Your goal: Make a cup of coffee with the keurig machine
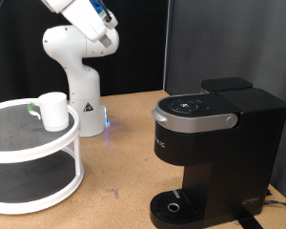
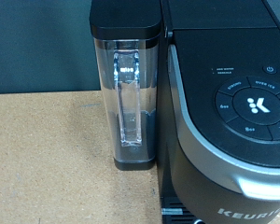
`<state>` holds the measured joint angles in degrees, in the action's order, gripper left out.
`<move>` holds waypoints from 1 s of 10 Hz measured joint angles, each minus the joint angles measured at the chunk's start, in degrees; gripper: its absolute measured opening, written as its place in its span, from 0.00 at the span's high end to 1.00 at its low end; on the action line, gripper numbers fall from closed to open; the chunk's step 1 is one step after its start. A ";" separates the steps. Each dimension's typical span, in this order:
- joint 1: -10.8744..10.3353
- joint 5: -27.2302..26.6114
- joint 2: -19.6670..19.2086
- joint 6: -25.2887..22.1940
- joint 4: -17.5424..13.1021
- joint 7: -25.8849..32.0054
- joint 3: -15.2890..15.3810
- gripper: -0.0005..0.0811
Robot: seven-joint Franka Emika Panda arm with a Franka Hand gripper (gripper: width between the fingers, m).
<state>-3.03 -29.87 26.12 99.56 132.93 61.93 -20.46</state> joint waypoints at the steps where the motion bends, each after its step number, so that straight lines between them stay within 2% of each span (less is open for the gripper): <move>1: 0.71 0.46 0.51 -0.85 0.23 -0.59 -0.22 0.99; 4: 3.59 4.28 3.79 -6.23 0.71 0.36 -2.33 0.99; 7: 4.84 10.09 5.74 -16.52 -1.08 5.12 -6.27 0.99; 8: 4.98 10.84 5.83 -18.51 -1.77 5.47 -6.81 0.99; 10: 5.15 11.16 5.93 -16.90 -1.25 5.93 -6.89 0.99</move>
<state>2.12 -18.71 32.05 82.65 131.69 67.86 -27.35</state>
